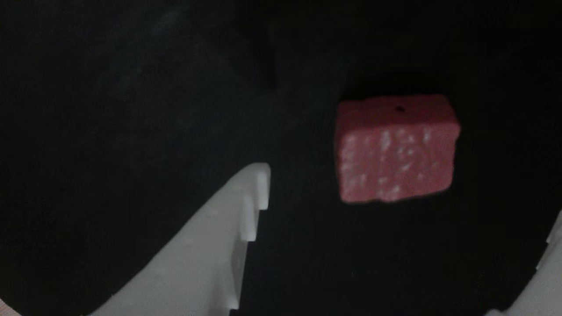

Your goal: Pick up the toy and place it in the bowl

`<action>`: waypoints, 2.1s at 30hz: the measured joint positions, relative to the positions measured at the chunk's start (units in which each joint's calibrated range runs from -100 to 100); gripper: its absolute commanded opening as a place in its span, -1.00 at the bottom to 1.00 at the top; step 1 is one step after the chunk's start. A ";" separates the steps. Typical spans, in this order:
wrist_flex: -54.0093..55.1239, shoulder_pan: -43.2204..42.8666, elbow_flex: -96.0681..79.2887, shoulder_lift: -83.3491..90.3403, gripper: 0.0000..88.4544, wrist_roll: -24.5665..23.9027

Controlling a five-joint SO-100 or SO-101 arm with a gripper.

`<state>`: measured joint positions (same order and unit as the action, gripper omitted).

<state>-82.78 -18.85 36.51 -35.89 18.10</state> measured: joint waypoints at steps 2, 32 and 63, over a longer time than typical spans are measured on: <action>1.01 0.00 0.00 -1.08 0.03 0.00; 3.88 0.25 1.51 -8.74 -0.32 0.00; 6.16 0.25 1.51 -8.74 -0.88 0.00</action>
<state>-76.61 -18.60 38.03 -44.63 18.10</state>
